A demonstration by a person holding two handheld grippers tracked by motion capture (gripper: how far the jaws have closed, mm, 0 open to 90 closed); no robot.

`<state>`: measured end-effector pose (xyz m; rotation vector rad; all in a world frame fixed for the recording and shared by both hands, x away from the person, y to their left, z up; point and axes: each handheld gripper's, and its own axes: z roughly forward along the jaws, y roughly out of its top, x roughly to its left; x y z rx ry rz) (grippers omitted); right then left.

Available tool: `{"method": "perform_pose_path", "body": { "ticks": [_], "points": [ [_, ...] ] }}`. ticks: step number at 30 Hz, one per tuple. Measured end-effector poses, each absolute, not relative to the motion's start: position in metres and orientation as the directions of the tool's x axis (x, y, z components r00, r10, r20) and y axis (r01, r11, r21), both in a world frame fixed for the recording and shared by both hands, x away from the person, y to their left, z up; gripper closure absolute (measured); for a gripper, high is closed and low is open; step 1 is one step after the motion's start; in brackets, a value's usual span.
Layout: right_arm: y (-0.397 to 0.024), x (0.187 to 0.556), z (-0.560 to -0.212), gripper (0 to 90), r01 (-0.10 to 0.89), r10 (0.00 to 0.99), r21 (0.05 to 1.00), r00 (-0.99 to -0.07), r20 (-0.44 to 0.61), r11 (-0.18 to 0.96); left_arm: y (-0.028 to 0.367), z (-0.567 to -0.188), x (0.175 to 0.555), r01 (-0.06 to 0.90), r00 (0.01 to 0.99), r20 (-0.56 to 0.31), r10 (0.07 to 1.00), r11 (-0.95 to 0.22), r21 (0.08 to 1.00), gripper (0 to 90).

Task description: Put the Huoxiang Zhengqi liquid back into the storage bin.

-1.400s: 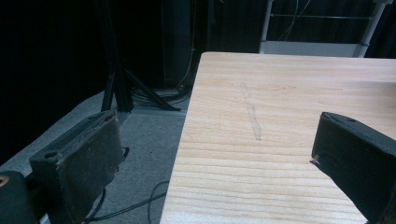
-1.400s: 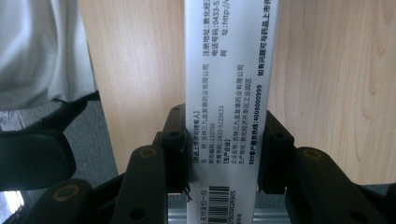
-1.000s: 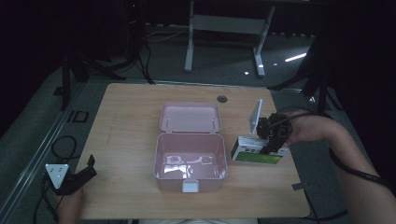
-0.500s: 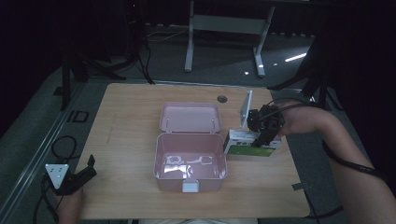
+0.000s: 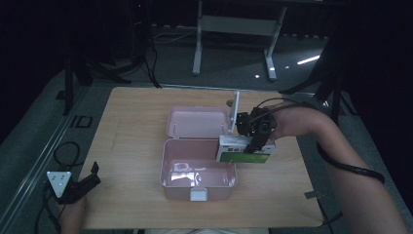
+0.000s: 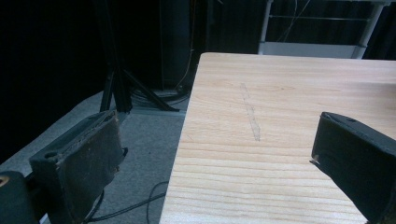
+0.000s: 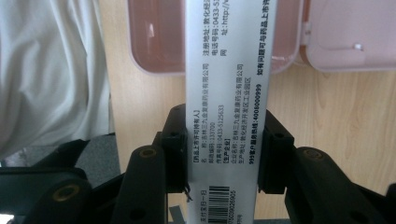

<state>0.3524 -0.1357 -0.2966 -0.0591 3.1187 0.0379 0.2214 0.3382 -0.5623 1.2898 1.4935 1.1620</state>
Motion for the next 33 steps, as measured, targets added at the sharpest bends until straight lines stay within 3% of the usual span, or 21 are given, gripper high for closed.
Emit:
{"method": "perform_pose_path", "body": {
  "ticks": [12, 25, 33],
  "points": [
    [-0.1, 0.348, -0.301, 61.7, -0.076, -0.076, 0.007, -0.997, -0.017, 0.997, 0.339, -0.562, 0.221, 0.228, -0.131, -0.018, 0.991, 0.048, 0.973, 2.1],
    [-0.06, 0.338, -0.306, 61.8, -0.126, -0.121, 0.072, -0.99, -0.071, 0.989, 0.339, -0.562, 0.221, 0.229, -0.129, -0.017, 0.992, 0.047, 0.972, 2.1],
    [-0.037, 0.33, -0.329, 61.7, -0.175, -0.175, 0.046, -0.985, -0.003, 0.983, 0.339, -0.562, 0.221, 0.229, -0.125, -0.019, 0.992, 0.048, 0.972, 2.1]
  ]
}}
